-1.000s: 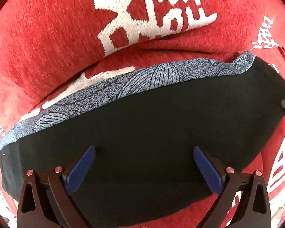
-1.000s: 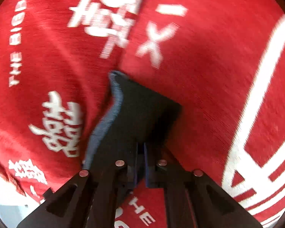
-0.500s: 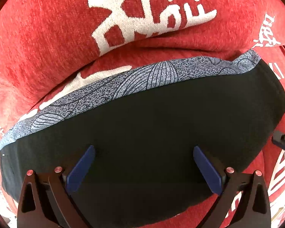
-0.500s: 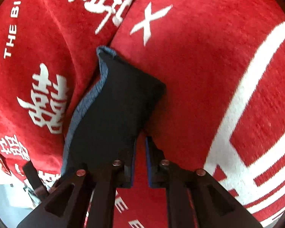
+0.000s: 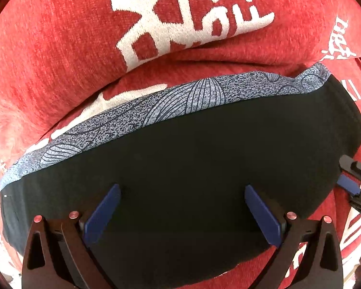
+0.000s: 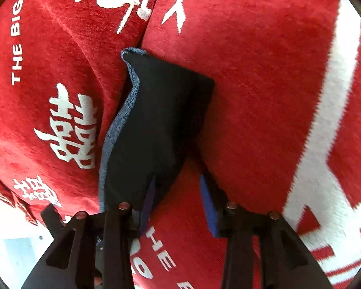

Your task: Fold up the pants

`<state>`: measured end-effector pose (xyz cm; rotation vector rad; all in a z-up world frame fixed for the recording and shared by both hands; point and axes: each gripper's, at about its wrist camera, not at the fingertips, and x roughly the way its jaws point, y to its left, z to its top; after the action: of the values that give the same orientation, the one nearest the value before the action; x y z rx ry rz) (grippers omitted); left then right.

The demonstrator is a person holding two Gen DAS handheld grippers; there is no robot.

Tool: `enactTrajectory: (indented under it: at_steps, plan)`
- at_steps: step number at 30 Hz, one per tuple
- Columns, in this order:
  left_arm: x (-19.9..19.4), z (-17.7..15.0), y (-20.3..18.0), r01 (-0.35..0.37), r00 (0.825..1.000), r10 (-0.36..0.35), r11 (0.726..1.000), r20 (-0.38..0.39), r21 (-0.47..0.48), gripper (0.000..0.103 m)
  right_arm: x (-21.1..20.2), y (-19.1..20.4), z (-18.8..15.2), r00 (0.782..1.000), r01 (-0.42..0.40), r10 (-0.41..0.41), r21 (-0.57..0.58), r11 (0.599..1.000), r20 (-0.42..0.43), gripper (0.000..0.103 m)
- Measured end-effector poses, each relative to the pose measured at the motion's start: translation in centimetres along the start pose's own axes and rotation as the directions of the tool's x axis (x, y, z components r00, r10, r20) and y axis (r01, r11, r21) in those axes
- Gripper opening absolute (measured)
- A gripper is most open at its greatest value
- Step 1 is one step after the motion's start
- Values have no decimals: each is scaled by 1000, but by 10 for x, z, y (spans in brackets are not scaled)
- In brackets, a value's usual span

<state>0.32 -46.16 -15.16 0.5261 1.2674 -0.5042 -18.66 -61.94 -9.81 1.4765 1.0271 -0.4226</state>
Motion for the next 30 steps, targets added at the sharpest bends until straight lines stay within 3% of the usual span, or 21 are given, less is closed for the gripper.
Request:
enactTrajectory:
  at_steps: [8,10,13,17,19,22,26,30]
  plan:
    - [-4,-1,5,3,1000,-3,1000,-9,-19,103,28,15,21,994,-94,93,14,995,54,43]
    - [-15,6,11,-10,999,11,999,30,-50,103,25,21,23,994,-87,85,25,996,70,14]
    - [-27,25,17,-24,994,35,995,104,-97,103,11,42,18,993,-72,77,-60,996,86,13]
    - [-2,45,4,-83,994,89,994,65,-77,103,-7,71,7,991,-72,91,-176,982,103,13]
    - [18,45,-7,-109,994,110,993,13,-44,103,-11,85,0,991,-60,86,-227,972,104,13]
    - [16,44,-10,-111,992,113,993,48,-34,103,-11,107,-8,992,-4,43,-314,949,117,13]
    - [6,46,11,-37,999,39,997,31,-75,103,-14,137,-22,989,75,-12,-418,905,150,13]
    - [-21,33,39,-39,994,47,996,102,-74,103,-18,171,-46,980,157,-66,-520,840,188,13]
